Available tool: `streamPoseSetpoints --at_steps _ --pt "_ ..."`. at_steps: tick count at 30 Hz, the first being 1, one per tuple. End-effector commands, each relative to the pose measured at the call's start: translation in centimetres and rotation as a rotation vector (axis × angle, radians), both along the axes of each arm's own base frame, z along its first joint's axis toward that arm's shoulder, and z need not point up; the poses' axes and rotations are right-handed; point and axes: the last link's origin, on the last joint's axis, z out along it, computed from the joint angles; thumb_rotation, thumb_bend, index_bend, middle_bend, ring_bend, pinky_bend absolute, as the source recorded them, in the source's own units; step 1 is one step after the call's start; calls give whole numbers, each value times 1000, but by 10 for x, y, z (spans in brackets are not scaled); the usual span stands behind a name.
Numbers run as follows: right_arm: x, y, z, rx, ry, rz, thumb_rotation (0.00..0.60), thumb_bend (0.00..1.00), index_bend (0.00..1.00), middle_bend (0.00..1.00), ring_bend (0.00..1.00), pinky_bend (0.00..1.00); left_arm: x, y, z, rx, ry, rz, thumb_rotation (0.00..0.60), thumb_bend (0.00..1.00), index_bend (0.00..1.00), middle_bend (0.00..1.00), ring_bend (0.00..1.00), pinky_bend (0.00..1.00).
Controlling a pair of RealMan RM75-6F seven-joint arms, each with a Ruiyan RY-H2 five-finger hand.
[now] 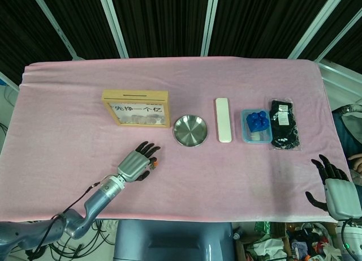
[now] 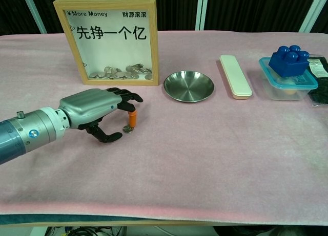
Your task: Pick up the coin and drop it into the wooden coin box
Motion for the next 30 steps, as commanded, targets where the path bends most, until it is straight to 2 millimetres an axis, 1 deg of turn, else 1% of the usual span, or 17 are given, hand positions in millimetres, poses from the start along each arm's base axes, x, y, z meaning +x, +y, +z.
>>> streamPoseSetpoints --at_steps 1,16,24,30 --pt "0 0 0 0 1 1 600 168 141 34 145 187 1 0 0 -3 -7 -1 600 394 420 85 0 49" --pt "0 0 0 -2 0 2 600 169 141 34 145 187 -5 1 -5 -12 33 3 600 393 428 93 0 49" --pt "0 0 1 -3 -2 1 600 169 141 34 145 187 -10 -3 -4 -19 33 23 600 394 505 126 0 49" --pt "0 0 0 -2 -3 2 600 169 141 34 145 187 -17 -3 -1 -3 58 43 600 394 536 133 0 49"
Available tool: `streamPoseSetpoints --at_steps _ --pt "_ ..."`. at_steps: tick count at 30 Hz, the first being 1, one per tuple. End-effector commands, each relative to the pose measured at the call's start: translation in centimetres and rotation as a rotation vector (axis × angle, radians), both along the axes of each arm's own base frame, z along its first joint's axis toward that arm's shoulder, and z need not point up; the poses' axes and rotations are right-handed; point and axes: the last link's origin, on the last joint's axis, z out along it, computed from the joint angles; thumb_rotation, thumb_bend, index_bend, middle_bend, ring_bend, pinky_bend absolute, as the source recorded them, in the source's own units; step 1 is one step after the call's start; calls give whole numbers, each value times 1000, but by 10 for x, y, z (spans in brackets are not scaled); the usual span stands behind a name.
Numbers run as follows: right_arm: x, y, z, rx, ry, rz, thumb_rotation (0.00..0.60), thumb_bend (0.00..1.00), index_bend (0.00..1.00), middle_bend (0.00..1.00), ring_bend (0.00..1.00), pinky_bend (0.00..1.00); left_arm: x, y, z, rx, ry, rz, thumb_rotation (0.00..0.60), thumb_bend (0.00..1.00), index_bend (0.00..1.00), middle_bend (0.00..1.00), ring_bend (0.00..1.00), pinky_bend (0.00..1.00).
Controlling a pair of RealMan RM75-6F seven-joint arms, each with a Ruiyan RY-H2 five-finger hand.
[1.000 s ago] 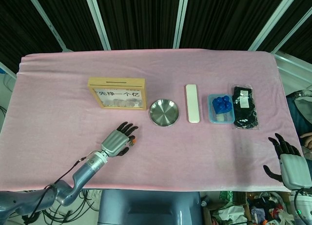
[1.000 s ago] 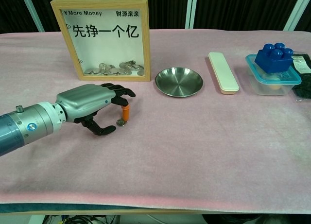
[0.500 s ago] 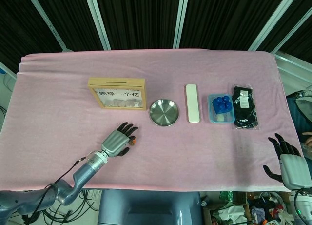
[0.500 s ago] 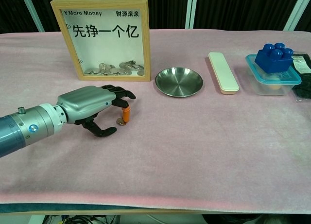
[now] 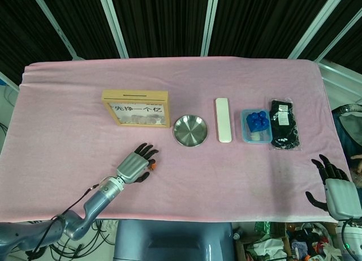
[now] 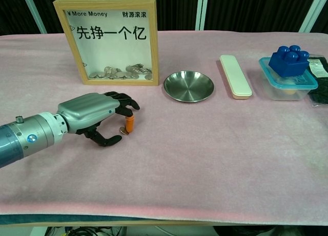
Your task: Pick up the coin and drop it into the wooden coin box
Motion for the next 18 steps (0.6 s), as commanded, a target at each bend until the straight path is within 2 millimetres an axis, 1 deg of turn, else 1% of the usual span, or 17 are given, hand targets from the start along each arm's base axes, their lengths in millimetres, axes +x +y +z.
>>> streamPoseSetpoints --at_steps 1,11,18 --pt "0 0 0 -1 0 0 600 169 141 34 145 187 -4 1 2 12 9 15 600 394 540 134 0 49" --pt "0 0 0 -3 -3 -2 600 168 141 35 145 187 -6 1 11 35 -7 30 600 394 582 161 0 50" --pt "0 0 0 -5 -6 -4 600 169 141 34 145 187 -10 1 11 45 2 42 600 396 618 187 0 50"
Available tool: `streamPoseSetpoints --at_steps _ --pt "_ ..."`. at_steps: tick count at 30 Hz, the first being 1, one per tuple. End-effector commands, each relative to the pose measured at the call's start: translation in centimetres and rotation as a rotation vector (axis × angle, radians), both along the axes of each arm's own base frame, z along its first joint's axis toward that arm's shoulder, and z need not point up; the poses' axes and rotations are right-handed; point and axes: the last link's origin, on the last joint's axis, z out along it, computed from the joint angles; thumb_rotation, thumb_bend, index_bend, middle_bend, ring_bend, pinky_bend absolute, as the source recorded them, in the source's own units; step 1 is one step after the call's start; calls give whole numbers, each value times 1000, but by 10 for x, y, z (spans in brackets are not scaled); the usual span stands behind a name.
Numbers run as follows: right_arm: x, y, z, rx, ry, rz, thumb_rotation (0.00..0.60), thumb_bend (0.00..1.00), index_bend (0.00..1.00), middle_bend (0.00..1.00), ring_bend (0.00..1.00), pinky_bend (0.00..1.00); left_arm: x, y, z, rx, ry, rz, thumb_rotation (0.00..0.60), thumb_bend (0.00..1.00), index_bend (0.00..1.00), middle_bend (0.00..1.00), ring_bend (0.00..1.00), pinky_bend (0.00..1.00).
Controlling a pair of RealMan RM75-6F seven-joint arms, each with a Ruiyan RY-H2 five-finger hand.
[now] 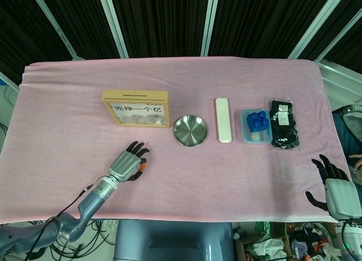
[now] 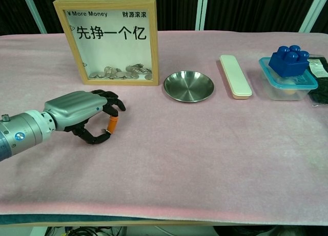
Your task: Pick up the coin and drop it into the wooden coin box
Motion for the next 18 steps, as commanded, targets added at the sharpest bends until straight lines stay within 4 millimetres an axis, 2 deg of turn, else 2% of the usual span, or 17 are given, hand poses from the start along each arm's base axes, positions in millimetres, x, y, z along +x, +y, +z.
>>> streamPoseSetpoints --at_steps 1,18 --pt "0 0 0 -1 -1 -1 600 169 141 34 145 187 -1 0 0 4 2 3 600 396 619 188 0 50" --pt "0 0 0 -3 -3 -3 600 169 141 34 146 187 8 2 9 41 -21 -28 600 404 628 192 0 50"
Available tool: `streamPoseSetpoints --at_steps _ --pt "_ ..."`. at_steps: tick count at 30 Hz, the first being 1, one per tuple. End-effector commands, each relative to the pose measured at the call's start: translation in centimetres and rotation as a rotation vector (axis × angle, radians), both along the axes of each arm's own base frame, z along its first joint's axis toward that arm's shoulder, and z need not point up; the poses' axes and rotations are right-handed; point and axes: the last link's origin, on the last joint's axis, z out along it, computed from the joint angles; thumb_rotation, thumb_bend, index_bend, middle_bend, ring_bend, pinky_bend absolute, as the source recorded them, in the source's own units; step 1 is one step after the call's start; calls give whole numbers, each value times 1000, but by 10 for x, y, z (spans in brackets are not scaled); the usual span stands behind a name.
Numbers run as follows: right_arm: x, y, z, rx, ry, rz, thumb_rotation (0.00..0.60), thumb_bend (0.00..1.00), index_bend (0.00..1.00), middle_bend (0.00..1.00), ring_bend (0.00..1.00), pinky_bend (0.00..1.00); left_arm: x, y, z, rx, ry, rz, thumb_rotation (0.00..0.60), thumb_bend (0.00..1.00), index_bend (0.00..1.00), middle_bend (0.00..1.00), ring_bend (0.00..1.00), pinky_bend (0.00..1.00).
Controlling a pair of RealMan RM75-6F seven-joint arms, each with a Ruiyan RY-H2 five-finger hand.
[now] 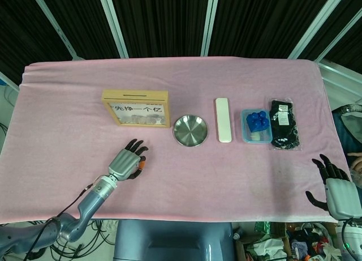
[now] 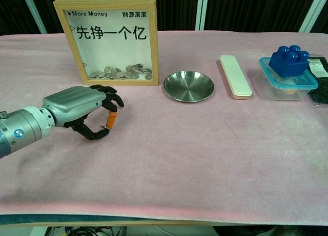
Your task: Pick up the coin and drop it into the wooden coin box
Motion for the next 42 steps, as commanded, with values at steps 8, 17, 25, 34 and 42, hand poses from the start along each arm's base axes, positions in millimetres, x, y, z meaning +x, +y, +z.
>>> streamPoseSetpoints --at_steps 8,17,25,34,42 --pt "0 0 0 3 -1 1 600 169 142 34 146 187 19 4 39 13 -9 -34 600 456 635 196 0 50" --pt "1 1 -1 3 3 3 600 169 141 34 146 187 38 15 115 84 57 -24 600 460 654 206 0 50" --pt "1 1 -1 -4 3 -4 600 169 142 34 146 187 51 31 170 144 69 32 600 460 658 210 0 51" --pt "-1 0 -1 -13 -7 -23 600 169 142 34 146 187 96 81 223 145 -23 121 600 459 659 212 0 51" --pt "0 1 -3 -10 -14 -25 600 169 141 35 146 187 126 117 237 140 -75 180 600 459 664 213 0 51"
